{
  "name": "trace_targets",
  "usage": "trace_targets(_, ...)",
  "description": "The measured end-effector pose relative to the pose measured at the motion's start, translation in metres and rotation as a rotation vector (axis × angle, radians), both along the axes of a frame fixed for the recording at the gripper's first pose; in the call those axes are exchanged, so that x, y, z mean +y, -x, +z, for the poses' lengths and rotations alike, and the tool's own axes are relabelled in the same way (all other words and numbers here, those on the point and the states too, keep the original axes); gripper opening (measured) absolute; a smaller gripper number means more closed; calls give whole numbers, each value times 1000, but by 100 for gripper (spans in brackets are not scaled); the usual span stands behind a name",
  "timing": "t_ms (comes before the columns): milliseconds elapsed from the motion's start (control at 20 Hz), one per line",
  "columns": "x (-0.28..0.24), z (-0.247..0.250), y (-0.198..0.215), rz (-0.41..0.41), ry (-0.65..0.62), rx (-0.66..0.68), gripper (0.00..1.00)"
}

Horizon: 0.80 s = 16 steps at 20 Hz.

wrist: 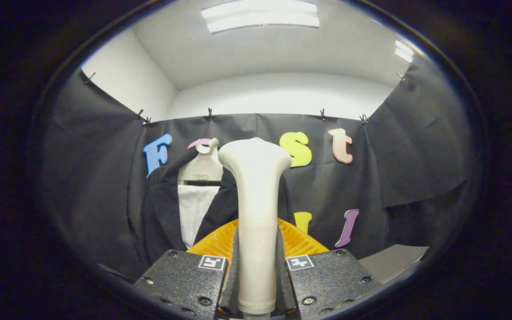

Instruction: Iron the clothes twice with a garment steamer, once on the left side and once on the right side.

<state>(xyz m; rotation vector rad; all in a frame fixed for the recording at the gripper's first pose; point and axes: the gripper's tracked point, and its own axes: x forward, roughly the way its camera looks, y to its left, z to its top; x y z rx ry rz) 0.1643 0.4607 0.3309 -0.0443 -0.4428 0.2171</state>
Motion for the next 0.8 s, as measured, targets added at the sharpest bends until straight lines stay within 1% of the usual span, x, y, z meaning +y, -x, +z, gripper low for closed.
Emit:
trace_targets(250, 25, 20, -28, -22, 23, -22, 36)
trace_targets(350, 23, 21, -38, -56, 20, -19, 36)
trace_targets(450, 23, 17, -51, -97, 39, -22, 36)
trace_targets(500, 24, 11, -57, -105, 51, -10, 36)
trace_targets(800, 31, -21, -74, -90, 77, 46, 36)
